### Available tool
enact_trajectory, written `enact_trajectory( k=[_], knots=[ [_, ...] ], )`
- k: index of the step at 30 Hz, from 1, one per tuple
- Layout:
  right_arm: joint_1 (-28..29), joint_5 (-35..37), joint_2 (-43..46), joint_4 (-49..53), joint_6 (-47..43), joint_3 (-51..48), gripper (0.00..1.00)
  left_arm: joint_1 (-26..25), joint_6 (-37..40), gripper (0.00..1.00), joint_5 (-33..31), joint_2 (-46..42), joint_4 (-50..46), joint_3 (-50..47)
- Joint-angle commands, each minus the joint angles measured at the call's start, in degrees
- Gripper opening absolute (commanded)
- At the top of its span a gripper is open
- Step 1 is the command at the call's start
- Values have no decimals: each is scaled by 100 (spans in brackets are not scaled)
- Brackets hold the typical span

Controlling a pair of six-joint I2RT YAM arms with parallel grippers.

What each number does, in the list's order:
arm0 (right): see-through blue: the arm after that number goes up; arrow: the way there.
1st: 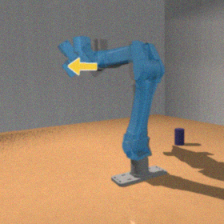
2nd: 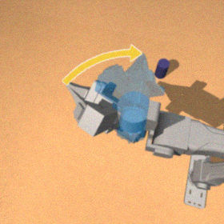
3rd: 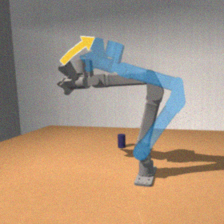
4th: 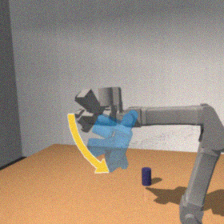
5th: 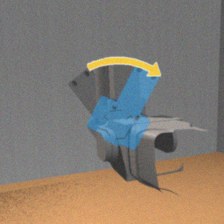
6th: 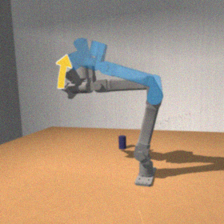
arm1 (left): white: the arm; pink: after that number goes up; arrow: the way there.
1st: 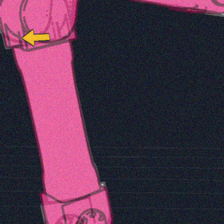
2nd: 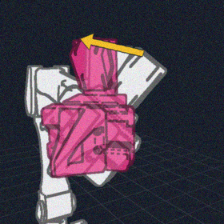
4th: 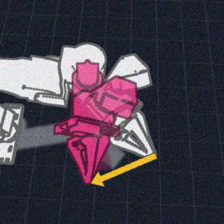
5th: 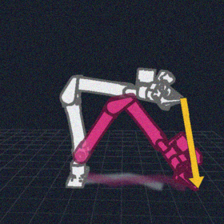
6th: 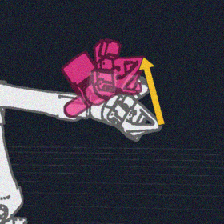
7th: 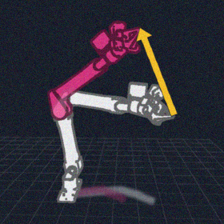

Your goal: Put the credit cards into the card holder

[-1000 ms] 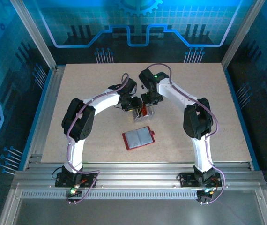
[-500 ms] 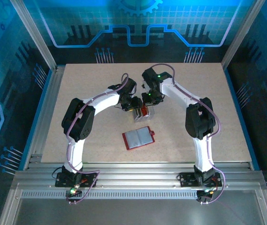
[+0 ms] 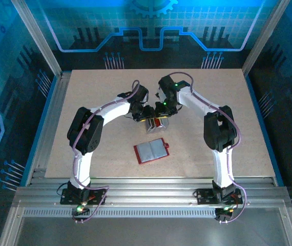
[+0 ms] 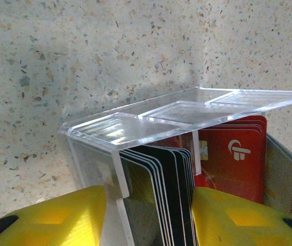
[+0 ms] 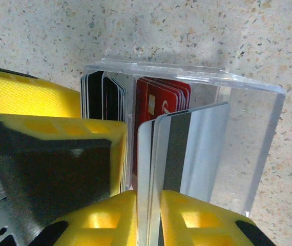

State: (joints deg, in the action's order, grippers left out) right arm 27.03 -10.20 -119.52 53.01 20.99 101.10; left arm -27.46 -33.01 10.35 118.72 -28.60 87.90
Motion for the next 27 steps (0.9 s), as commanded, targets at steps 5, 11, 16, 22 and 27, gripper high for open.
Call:
enact_trajectory(
  k=[5,11,16,22,27],
  knots=[
    [-31,-183,-193,142,63,-193,24,39,-54,49,-47,312,-163,-236],
    [-83,-438,-161,54,80,-300,26,40,-56,49,-50,317,-163,-229],
    [-135,-680,-46,-78,125,-427,23,39,-56,49,-44,317,-163,-229],
    [-202,-905,73,-143,140,-487,15,42,-62,49,-41,319,-146,-238],
    [-229,-949,140,-107,108,-495,10,43,-65,49,-24,334,-146,-229]
  ],
)
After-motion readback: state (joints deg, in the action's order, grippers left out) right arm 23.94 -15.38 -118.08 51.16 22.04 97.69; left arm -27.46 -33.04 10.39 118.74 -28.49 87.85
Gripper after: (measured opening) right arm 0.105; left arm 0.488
